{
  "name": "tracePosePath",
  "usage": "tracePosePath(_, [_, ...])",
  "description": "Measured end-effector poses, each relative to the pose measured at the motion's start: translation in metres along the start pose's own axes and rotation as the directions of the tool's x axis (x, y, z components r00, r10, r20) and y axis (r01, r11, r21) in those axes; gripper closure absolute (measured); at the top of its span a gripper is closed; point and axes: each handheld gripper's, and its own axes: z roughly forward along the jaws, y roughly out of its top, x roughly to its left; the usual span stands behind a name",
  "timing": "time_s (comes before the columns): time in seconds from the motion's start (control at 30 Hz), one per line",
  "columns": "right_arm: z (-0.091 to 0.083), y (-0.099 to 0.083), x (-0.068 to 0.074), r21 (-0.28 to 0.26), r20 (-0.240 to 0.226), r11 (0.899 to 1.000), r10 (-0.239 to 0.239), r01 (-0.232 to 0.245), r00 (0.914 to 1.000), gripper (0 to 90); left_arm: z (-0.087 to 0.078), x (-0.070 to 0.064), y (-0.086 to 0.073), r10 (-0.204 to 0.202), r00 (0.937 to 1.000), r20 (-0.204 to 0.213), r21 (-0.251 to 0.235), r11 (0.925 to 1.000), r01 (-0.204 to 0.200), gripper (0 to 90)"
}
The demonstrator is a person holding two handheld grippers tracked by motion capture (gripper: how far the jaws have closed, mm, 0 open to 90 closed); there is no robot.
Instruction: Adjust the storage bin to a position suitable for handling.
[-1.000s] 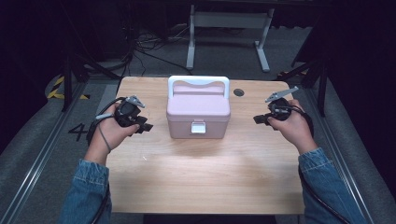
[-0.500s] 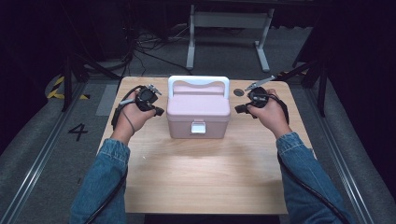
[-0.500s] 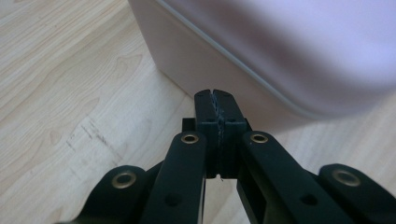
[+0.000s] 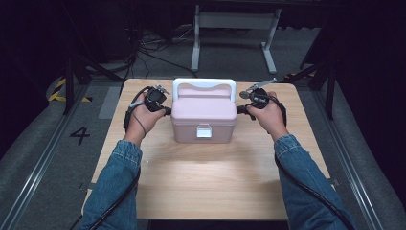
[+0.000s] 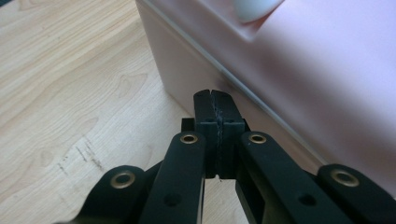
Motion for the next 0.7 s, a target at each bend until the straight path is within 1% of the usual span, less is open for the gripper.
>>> tracePosePath(0.03, [-0.002,-0.001,0.002,0.007,0.004,1.000,-0.002,0.002,1.0000,90.0,0.000,-0.004,0.000,0.013,0.9999,-0.002,0.000,0.9999,-0.013,90.0])
tracePosePath(0.1, [-0.008,-0.006,0.005,0.015,0.013,1.000,-0.011,0.011,0.9999,90.0,-0.002,-0.011,-0.003,0.024,0.9994,0.026,0.006,0.9997,-0.024,90.0])
tracePosePath(0.13, [-0.008,-0.006,0.005,0.015,0.013,1.000,-0.011,0.011,0.9999,90.0,-0.002,-0.011,-0.003,0.024,0.9994,0.026,0.006,0.9997,-0.024,90.0])
tracePosePath(0.17, [-0.011,-0.010,0.006,0.015,0.017,1.000,-0.015,0.015,0.9997,90.0,-0.004,-0.015,-0.004,0.032,0.9987,0.040,0.011,0.9994,-0.032,90.0])
tracePosePath(0.2, [-0.018,-0.017,0.009,0.021,0.015,1.000,-0.015,0.015,0.9998,90.0,-0.005,-0.025,-0.007,0.056,0.9971,0.053,0.005,0.9984,-0.056,90.0])
tracePosePath(0.23, [-0.018,-0.017,0.009,0.021,0.015,1.000,-0.015,0.015,0.9998,90.0,-0.005,-0.025,-0.007,0.056,0.9971,0.053,0.005,0.9984,-0.056,90.0])
tracePosePath(0.27, [-0.025,-0.024,0.012,0.028,0.017,0.999,-0.021,0.021,0.9996,90.0,-0.007,-0.036,-0.010,0.078,0.9954,0.056,0.009,0.9969,-0.079,90.0])
tracePosePath(0.3, [-0.030,-0.030,0.015,0.028,0.022,0.999,-0.023,0.023,0.9995,90.0,-0.008,-0.041,-0.011,0.093,0.9939,0.061,0.014,0.9955,-0.094,90.0])
tracePosePath(0.33, [-0.034,-0.034,0.017,0.030,0.022,0.999,-0.023,0.022,0.9995,90.0,-0.008,-0.046,-0.012,0.101,0.9930,0.062,0.010,0.9948,-0.102,90.0])
tracePosePath(0.37, [-0.034,-0.034,0.017,0.030,0.022,0.999,-0.023,0.022,0.9995,90.0,-0.008,-0.046,-0.012,0.101,0.9930,0.062,0.010,0.9948,-0.102,90.0])
tracePosePath(0.4, [-0.038,-0.038,0.018,0.034,0.019,0.999,-0.024,0.023,0.9995,90.0,-0.009,-0.051,-0.013,0.107,0.9920,0.066,0.010,0.9941,-0.108,90.0])
tracePosePath(0.47, [-0.047,-0.048,0.021,0.034,0.006,0.999,-0.022,0.022,0.9997,90.0,-0.011,-0.061,-0.017,0.140,0.9863,0.087,0.004,0.9900,-0.141,90.0])
tracePosePath(0.5, [-0.052,-0.054,0.023,0.033,0.001,0.999,-0.027,0.027,0.9996,90.0,-0.012,-0.064,-0.018,0.148,0.9843,0.097,0.002,0.9889,-0.148,90.0])
tracePosePath(0.53, [-0.055,-0.057,0.024,0.033,-0.004,0.999,-0.026,0.026,0.9997,90.0,-0.013,-0.070,-0.020,0.160,0.9806,0.114,0.000,0.9870,-0.161,90.0])
tracePosePath(0.57, [-0.060,-0.064,0.027,0.030,-0.004,0.999,-0.027,0.027,0.9996,90.0,-0.014,-0.073,-0.022,0.164,0.9788,0.123,0.003,0.9862,-0.165,90.0])
tracePosePath(0.67, [-0.071,-0.076,0.033,0.033,-0.012,0.999,-0.026,0.027,0.9996,90.0,-0.016,-0.085,-0.027,0.195,0.9721,0.131,-0.004,0.9806,-0.196,90.0])
tracePosePath(0.7, [-0.075,-0.081,0.036,0.033,-0.013,0.999,-0.027,0.028,0.9995,90.0,-0.017,-0.089,-0.029,0.198,0.9704,0.138,-0.010,0.9800,-0.199,90.0])
